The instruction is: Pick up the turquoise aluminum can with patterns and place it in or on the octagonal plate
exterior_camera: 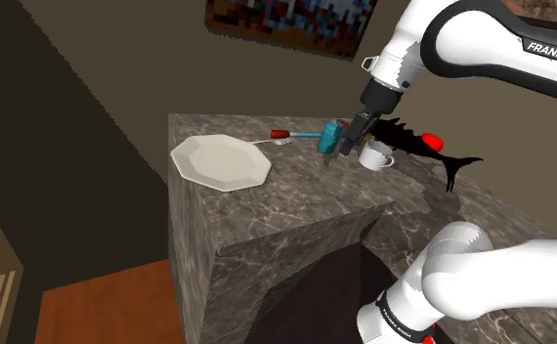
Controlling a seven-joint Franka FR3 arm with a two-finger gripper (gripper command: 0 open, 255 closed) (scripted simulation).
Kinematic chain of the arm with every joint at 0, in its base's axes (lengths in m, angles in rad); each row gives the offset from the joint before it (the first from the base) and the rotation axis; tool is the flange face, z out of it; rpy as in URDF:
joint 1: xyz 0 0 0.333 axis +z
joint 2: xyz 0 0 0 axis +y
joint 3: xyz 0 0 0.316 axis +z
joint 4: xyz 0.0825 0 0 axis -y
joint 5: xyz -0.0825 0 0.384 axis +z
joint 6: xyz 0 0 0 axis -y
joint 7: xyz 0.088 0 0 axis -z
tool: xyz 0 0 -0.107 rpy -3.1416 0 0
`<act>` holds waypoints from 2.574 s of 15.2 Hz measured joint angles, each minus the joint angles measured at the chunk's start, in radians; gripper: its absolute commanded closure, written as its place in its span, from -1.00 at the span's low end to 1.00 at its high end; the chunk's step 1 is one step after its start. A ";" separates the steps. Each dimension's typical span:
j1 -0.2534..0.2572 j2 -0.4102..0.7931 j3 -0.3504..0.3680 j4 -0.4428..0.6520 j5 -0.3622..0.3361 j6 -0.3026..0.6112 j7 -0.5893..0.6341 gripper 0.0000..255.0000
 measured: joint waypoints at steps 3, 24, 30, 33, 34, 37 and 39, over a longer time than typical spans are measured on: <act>-0.007 0.032 -0.021 0.015 -0.014 0.014 -0.025 -1.00; -0.082 0.653 -0.378 0.446 -0.067 0.162 -0.493 -1.00; -0.097 0.764 -0.410 0.507 -0.031 0.200 -0.559 -1.00; -0.098 0.768 -0.411 0.471 -0.029 0.239 -0.562 -1.00; -0.098 0.771 -0.411 0.465 -0.028 0.249 -0.563 -1.00; -0.098 0.774 -0.411 0.458 -0.027 0.258 -0.564 -1.00; -0.098 0.774 -0.411 0.457 -0.027 0.259 -0.564 -1.00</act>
